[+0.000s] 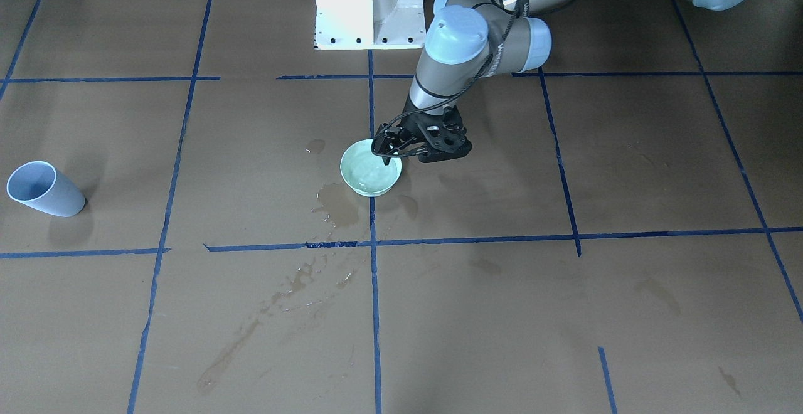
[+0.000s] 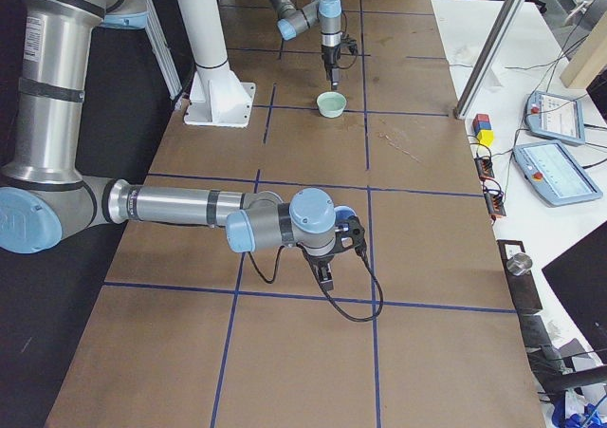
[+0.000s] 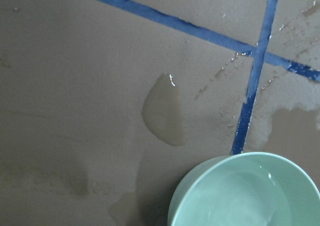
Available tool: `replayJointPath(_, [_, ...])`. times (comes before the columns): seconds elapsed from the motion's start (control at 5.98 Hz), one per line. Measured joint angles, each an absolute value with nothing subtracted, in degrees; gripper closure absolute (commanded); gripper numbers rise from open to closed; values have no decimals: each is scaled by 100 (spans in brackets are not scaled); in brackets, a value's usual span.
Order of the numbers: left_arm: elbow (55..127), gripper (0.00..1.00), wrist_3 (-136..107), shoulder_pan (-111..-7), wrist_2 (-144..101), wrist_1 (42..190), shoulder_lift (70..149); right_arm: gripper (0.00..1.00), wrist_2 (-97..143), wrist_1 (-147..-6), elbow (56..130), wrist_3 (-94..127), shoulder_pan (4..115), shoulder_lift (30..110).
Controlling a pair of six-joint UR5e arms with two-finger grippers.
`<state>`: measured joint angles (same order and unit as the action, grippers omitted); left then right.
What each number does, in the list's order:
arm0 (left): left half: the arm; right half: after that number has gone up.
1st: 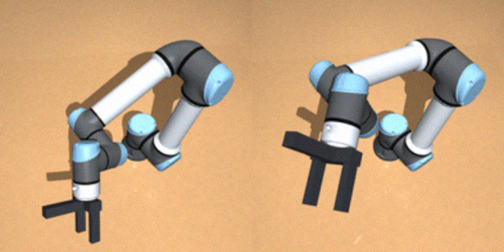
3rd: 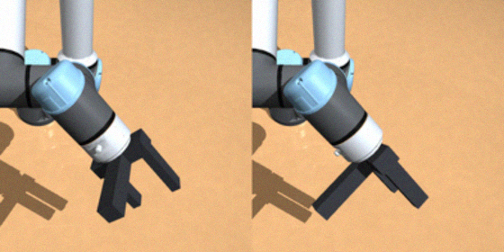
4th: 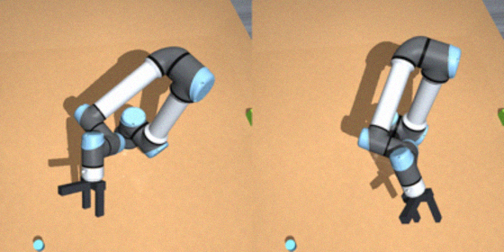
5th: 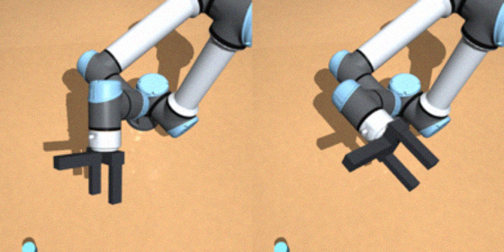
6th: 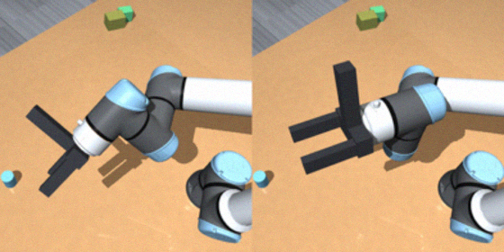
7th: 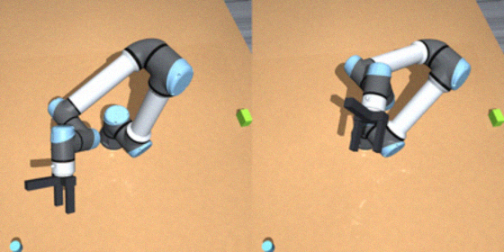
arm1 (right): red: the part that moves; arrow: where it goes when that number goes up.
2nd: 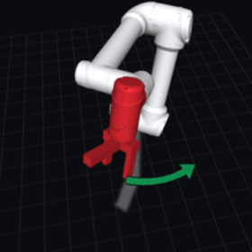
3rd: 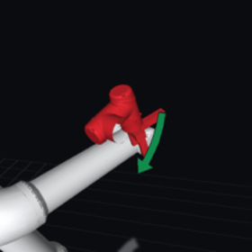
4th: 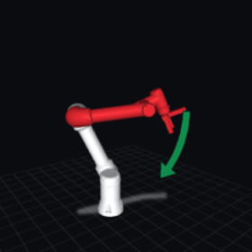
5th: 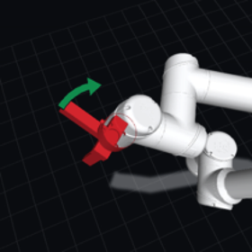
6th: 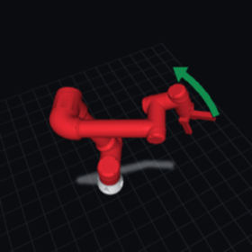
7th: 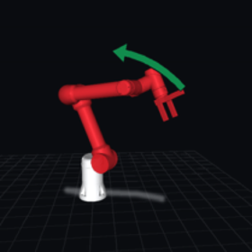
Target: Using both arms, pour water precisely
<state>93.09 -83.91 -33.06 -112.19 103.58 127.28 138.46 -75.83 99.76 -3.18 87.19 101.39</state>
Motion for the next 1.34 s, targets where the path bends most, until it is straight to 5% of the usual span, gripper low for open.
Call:
replayJointPath(0.5, [10603, 0, -6979, -4080, -11895, 9905, 11511, 1, 13946, -7588, 10212, -204, 8689, 10091])
replayJointPath(1.34, [10820, 0, -6421, -4206, -11917, 9888, 11017, 0, 13439, -7134, 11640, 2948, 7355, 10154])
